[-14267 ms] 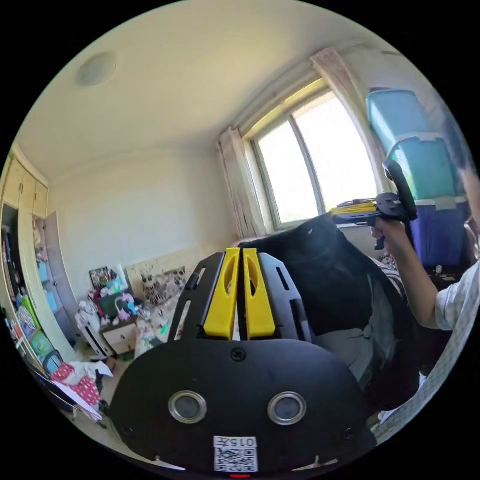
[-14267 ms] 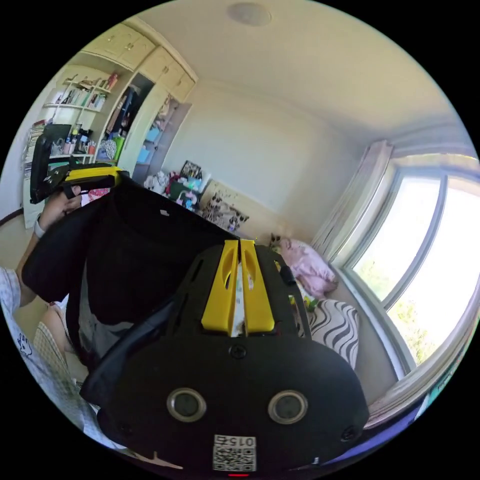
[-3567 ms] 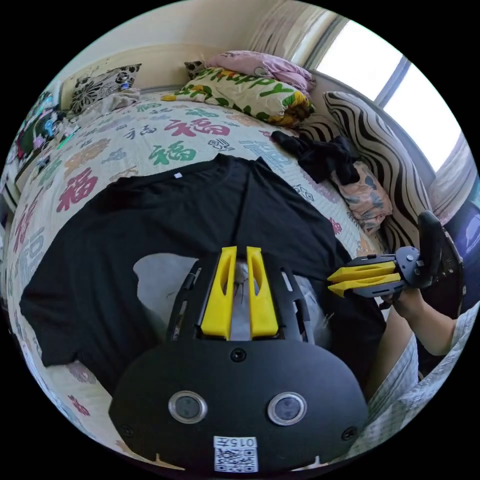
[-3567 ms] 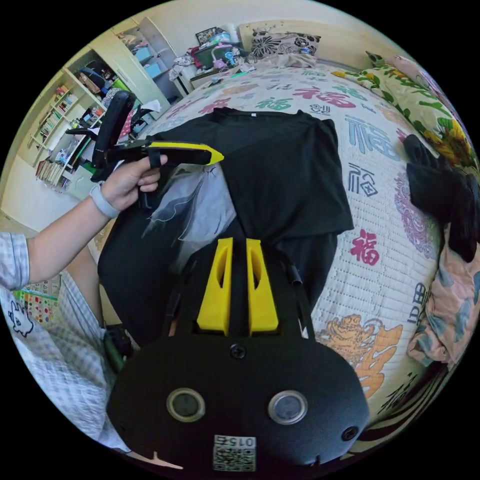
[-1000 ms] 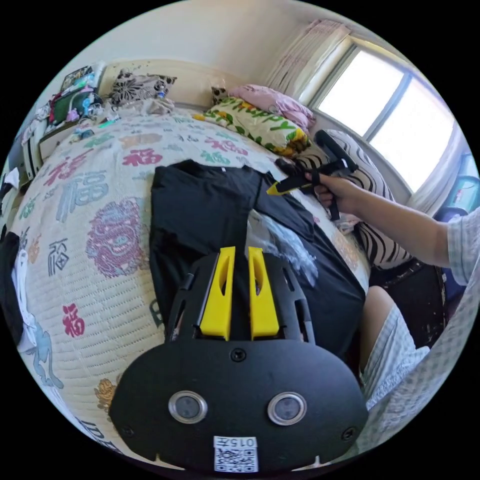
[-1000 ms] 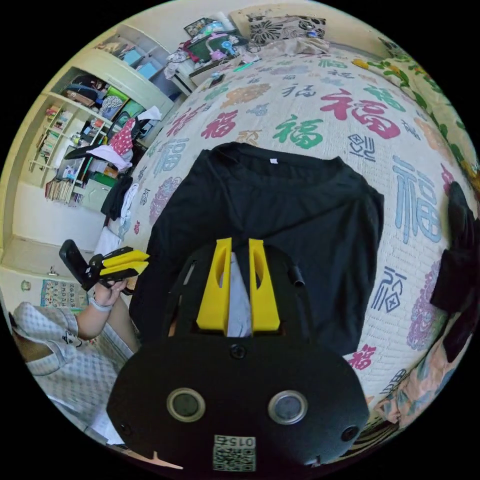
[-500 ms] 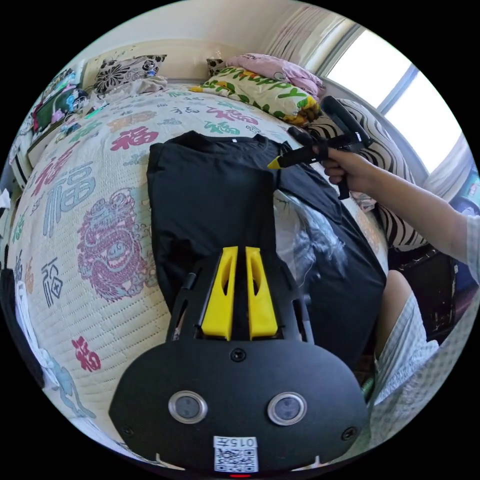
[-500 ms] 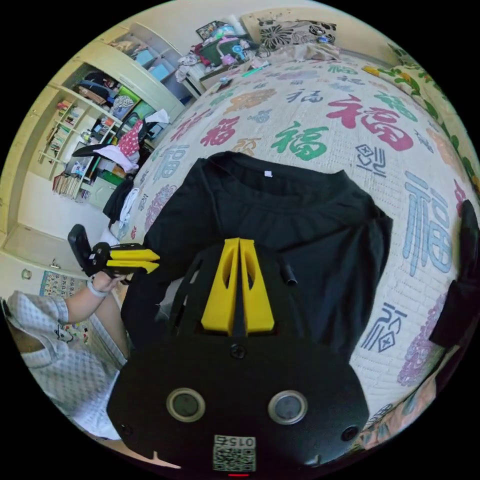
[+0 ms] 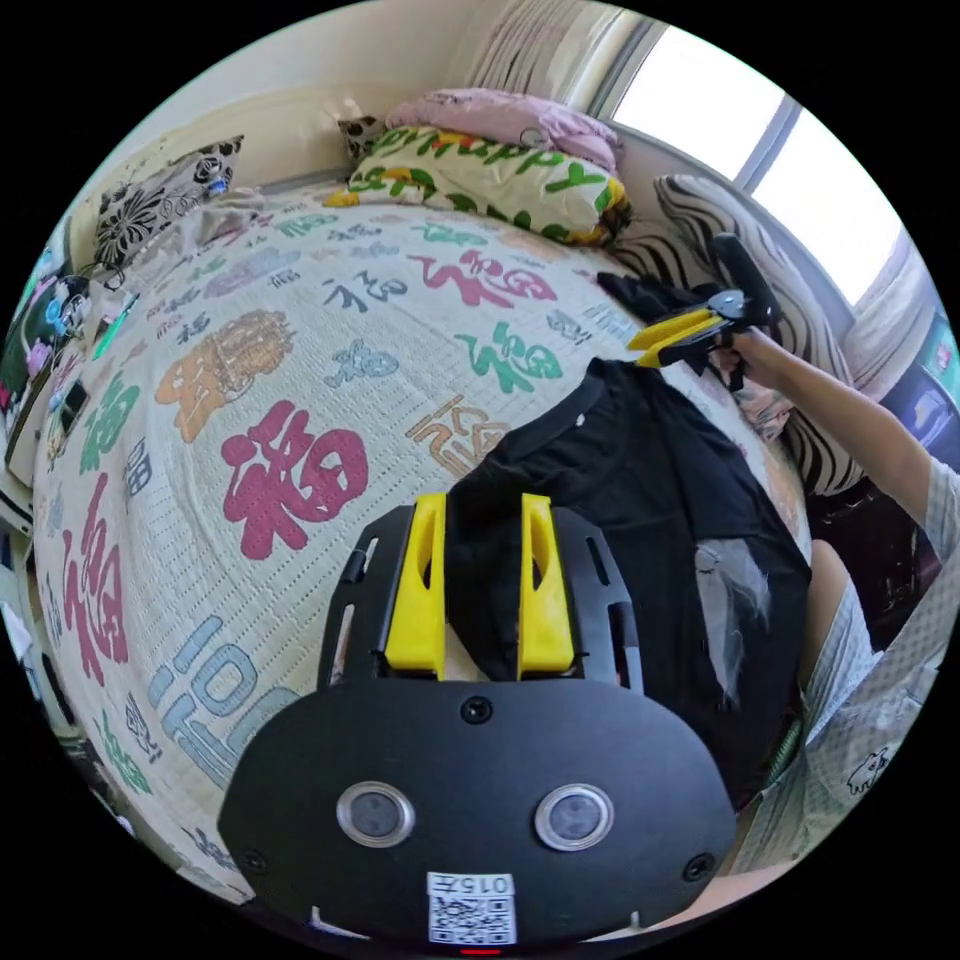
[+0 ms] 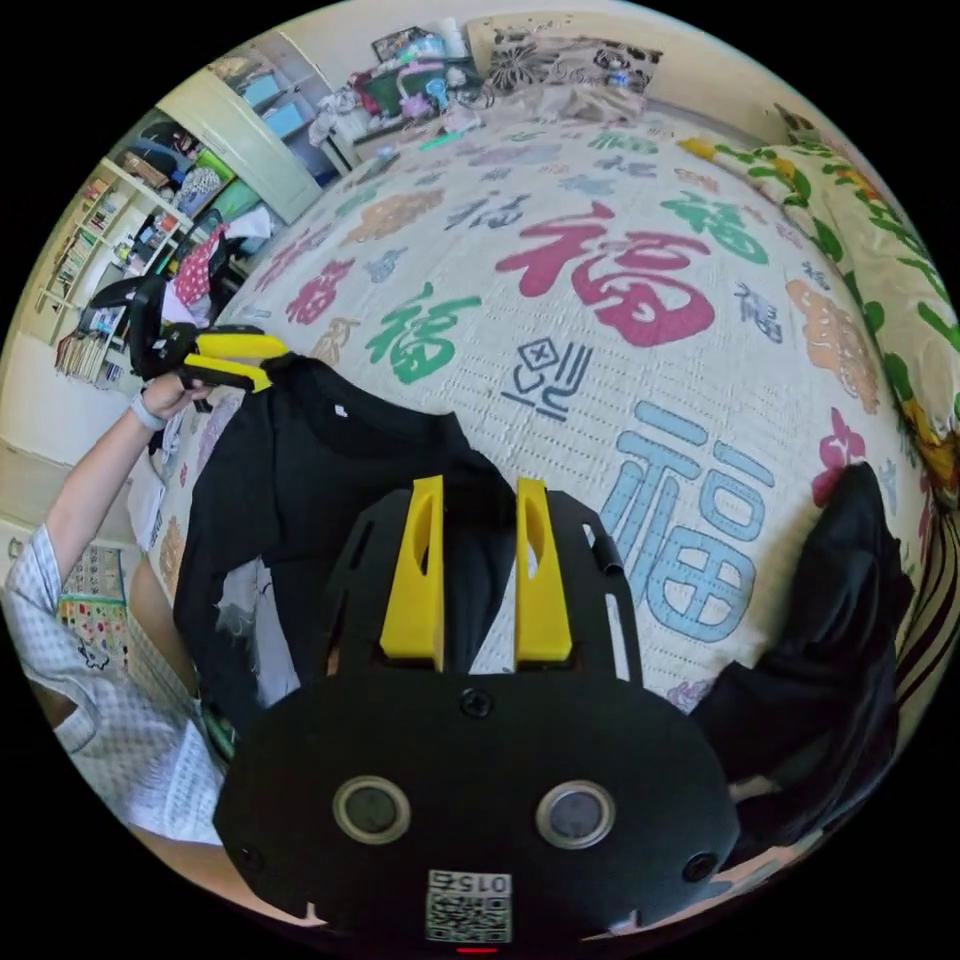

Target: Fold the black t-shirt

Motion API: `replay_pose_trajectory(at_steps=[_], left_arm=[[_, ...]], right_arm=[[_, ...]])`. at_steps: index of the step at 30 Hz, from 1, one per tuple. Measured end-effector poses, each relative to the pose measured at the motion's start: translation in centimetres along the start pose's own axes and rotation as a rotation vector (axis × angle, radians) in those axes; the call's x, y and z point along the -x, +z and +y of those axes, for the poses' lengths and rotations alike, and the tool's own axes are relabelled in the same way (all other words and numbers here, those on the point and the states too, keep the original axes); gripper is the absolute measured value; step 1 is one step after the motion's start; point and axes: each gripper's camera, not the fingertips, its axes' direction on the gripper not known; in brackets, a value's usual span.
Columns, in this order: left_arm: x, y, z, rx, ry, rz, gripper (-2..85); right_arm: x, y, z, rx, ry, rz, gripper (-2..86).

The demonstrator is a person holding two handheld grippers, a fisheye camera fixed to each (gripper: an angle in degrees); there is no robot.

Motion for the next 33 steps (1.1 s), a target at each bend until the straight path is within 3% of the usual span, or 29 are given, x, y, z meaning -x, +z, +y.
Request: replay_pose_trajectory(at_steps=[3, 6, 10, 21, 25, 29, 33], left_arm=[[-0.1, 1.6, -1.1, 0.047, 0.020, -0.004, 2.2], [0.6, 1.9, -1.9, 0.067, -0.015, 0.005, 0.4], [2.2, 0.1, -3.0, 0.009, -0.148, 0.002, -0.3], [-1.9, -3.1, -7.5, 0.028, -0.105, -0.212, -0.4], [-4.8, -5.2, -4.0, -0.021, -0.076, -0.208, -0.4], [-9.3, -10.0, 1.5, -0.120, -0.039, -0.155, -0.3], [-18.3, -16.1, 9.9, -0.200, 0.048, -0.072, -0.3]], right_arm=[[1.0, 1.5, 0.4, 0.089, -0.083, 0.014, 5.9], [2.0, 1.7, 1.2, 0.122, -0.145, 0.054, 0.6], [2.0, 1.1, 1.8, 0.121, -0.102, 0.100, -0.7], [3.0, -0.4, 4.2, 0.045, 0.014, 0.233, -1.0], [3.4, -0.4, 8.4, 0.014, 0.005, 0.212, -1.0], [4.7, -3.4, 16.4, -0.105, -0.034, 0.068, -1.0], [8.7, -6.9, 26.4, -0.167, -0.114, -0.029, -1.0]])
